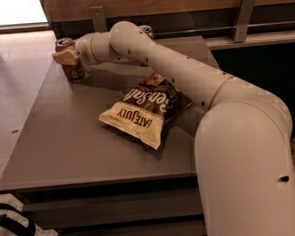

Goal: Pick coke can

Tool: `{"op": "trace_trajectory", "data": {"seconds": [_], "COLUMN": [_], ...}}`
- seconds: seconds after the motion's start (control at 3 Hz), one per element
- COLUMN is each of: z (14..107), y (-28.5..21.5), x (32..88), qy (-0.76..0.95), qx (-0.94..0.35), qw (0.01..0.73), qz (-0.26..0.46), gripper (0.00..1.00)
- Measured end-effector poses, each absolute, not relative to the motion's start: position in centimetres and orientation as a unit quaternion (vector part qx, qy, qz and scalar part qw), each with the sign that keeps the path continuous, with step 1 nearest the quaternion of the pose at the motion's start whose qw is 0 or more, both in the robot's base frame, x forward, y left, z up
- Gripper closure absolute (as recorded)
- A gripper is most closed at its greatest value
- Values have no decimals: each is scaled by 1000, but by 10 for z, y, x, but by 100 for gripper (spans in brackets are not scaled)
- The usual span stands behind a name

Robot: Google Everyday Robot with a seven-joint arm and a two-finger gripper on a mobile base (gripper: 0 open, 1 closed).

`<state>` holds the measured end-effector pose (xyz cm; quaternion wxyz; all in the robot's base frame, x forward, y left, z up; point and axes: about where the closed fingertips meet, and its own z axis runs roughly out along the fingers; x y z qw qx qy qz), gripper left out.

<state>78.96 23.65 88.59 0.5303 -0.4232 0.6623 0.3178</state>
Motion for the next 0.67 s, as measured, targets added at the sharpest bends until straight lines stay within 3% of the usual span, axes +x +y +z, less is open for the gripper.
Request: {"op": "trace_trajectory", "data": {"seconds": [0.33,0.67], "z": [885,885], "y": [239,240], "x": [789,788], "qy": [662,662], "qx": [-424,-424], "qw": [529,529], "qz": [319,320], "gripper": [100,100]}}
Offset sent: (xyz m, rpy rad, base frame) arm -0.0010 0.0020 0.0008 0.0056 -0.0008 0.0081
